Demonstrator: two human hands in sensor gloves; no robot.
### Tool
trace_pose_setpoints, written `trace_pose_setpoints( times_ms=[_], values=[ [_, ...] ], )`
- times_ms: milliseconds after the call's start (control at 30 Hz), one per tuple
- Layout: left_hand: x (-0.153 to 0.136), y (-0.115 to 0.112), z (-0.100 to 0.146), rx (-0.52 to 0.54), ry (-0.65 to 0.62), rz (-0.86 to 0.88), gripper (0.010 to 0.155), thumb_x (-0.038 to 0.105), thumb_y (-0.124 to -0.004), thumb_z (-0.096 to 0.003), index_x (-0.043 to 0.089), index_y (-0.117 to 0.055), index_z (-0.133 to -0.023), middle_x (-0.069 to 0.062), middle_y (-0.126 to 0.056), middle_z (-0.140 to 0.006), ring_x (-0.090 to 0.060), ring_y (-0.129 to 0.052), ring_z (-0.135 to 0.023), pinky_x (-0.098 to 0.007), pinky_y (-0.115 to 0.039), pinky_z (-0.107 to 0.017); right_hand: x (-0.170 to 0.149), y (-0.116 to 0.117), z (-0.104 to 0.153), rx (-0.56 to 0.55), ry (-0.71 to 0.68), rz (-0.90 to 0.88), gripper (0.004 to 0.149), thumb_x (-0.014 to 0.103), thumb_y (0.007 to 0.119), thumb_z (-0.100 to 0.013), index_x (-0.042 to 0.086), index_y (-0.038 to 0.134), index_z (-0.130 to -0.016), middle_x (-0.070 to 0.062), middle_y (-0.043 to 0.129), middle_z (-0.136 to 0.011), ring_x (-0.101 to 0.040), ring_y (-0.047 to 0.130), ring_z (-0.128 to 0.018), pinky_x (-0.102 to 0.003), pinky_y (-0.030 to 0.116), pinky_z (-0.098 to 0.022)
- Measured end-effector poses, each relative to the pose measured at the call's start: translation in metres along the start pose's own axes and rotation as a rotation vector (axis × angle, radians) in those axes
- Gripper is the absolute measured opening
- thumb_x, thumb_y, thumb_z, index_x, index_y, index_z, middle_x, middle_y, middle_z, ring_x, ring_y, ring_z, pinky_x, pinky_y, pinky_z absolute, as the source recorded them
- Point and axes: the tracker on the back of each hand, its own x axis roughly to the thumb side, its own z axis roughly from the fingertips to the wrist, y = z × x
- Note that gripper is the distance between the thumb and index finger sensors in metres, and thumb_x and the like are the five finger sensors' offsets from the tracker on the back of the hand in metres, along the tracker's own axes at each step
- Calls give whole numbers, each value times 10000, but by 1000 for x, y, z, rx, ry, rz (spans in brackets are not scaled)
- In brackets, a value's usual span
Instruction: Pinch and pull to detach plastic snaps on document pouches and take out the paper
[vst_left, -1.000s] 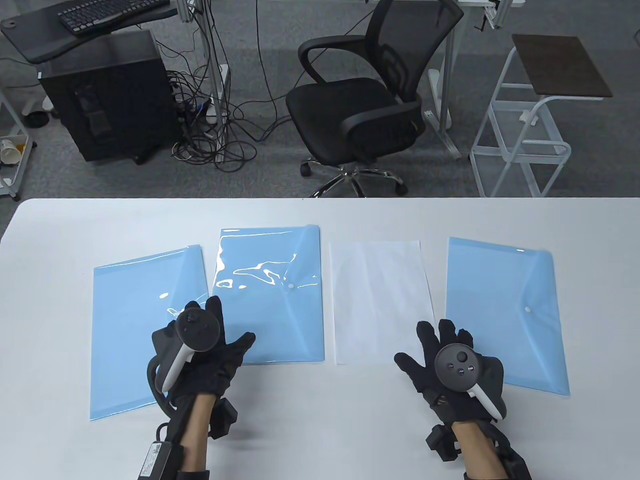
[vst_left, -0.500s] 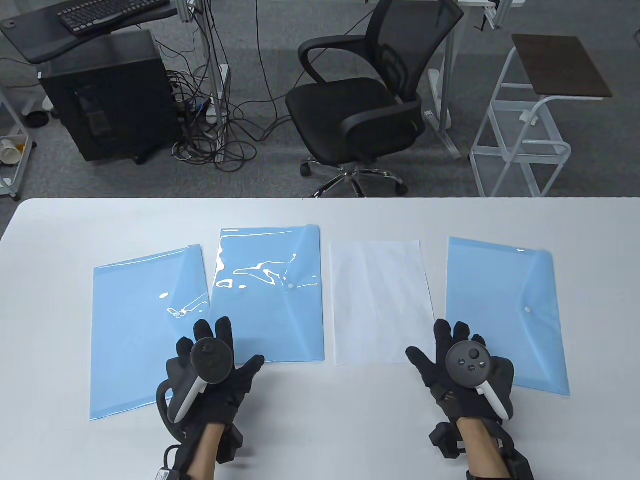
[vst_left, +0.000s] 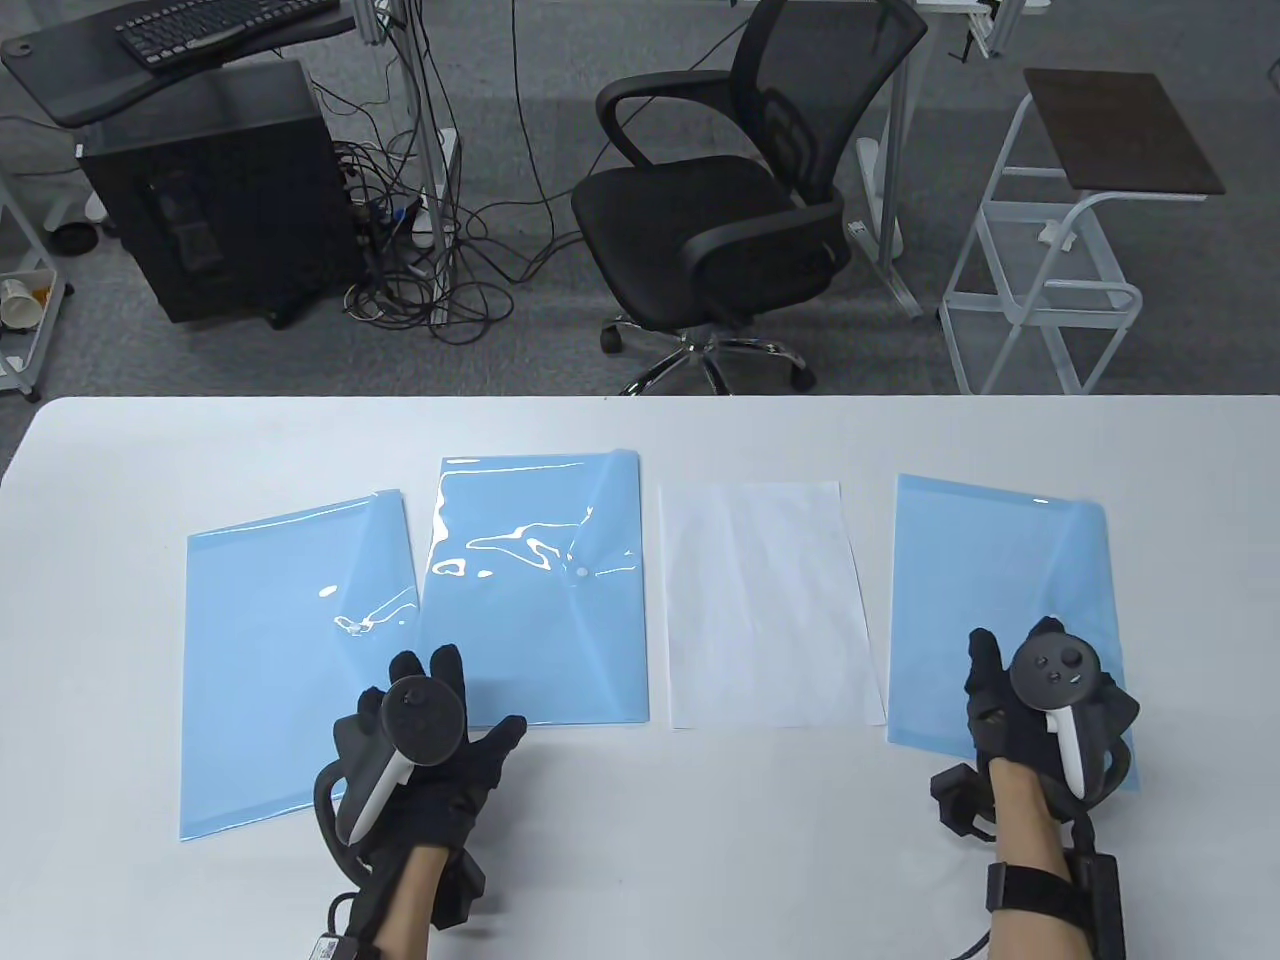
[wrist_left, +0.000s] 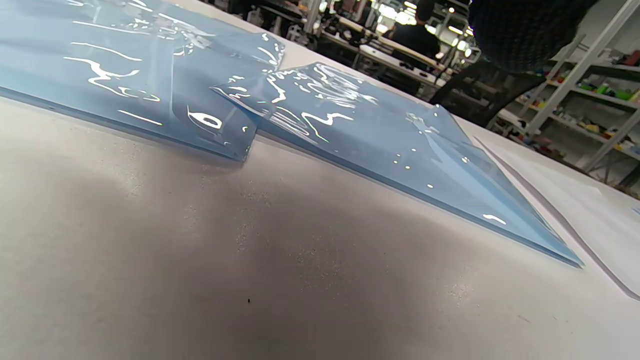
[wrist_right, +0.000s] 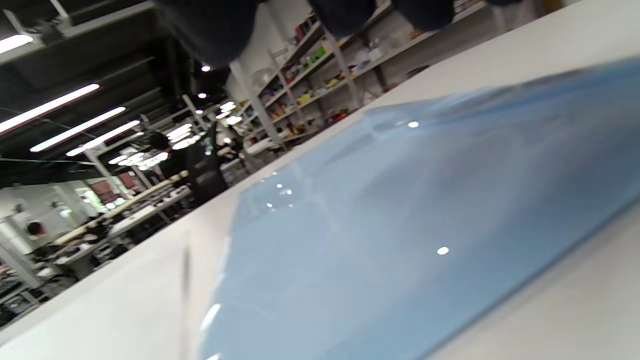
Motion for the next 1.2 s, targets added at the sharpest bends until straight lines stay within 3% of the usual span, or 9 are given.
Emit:
trace_pose_setpoints(
  times_ms=[233, 467, 800, 1200],
  values=[
    [-1, 2, -1, -5, -10, 30, 944, 692, -693, -540, 218, -199, -1191, -243, -222, -1224, -678, -323, -1048, -784, -425, -670, -33, -2, -36, -52, 154, 82, 790, 505, 688, -574, -3, 444, -1127, -413, 473, -1143, -725, 456, -938, -842, 451, -568],
    [0, 3, -4, -12, -17, 52, 946, 692, -693, -539, 211, -206, -1192, -251, -236, -1227, -681, -336, -1046, -785, -427, -667, -60, -4, -60, -33, 271, 61, 841, 495, 800, -531, -44, 495, -1100, -384, 612, -1103, -672, 585, -924, -815, 541, -556],
    [6, 4, -2, -16, -42, 67, 948, 695, -691, -539, 206, -209, -1193, -254, -251, -1229, -679, -353, -1046, -785, -430, -666, -57, -2, -74, -11, 254, 194, 969, 457, 976, -389, -87, 558, -1074, -364, 666, -1042, -592, 716, -821, -786, 682, -506],
    [6, 4, -2, -22, -31, 91, 949, 695, -692, -540, 201, -212, -1193, -256, -259, -1230, -679, -364, -1047, -784, -434, -666, -64, -7, -85, 154, 247, 133, 1011, 435, 1004, -357, -151, 545, -1043, -320, 697, -943, -529, 724, -735, -793, 631, -512]
  ],
)
